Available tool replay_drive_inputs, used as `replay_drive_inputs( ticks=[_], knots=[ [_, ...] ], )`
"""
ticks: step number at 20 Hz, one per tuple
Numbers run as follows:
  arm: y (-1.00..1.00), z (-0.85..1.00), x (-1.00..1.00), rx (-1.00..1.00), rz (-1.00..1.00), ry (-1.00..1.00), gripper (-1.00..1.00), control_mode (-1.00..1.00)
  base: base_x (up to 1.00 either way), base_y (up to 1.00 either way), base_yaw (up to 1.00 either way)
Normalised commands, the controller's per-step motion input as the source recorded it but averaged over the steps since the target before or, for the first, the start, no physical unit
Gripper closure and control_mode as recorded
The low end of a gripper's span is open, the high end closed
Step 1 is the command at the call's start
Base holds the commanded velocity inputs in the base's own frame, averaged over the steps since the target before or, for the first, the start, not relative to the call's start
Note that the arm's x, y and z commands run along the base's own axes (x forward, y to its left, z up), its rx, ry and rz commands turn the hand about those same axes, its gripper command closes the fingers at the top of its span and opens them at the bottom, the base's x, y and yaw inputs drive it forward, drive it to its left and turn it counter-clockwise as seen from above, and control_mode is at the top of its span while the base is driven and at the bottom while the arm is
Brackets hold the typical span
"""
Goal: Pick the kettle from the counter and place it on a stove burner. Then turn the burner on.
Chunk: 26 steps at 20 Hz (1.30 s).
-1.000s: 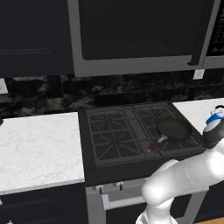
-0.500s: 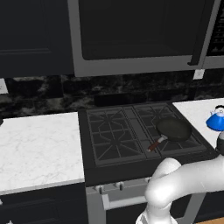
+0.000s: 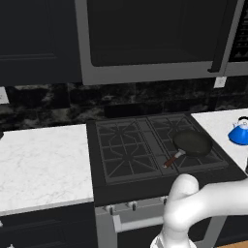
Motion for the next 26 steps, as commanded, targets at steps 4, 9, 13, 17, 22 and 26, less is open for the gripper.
replay_drive_inputs(
  ticks=[4,9,13,17,22,26],
  knots=[
    [0.00,-0.38,0.23,0.00,0.00,0.00,-1.00,-1.00,0.00,0.00,0.00],
    [-0.02,-0.22,0.35,0.00,0.00,-0.02,-1.00,-1.00,0.00,0.00,0.00],
    [-0.24,-0.13,0.39,0.00,0.00,-0.02,-1.00,-1.00,0.00,0.00,0.00],
    [-0.39,-0.10,0.28,0.00,0.00,0.00,-1.00,-1.00,0.00,0.00,0.00],
    [-0.30,-0.04,0.26,0.00,0.00,0.00,-1.00,-1.00,0.00,0.00,0.00],
    [-0.31,-0.07,0.26,0.00,0.00,0.00,-1.00,-1.00,0.00,0.00,0.00]
  ],
)
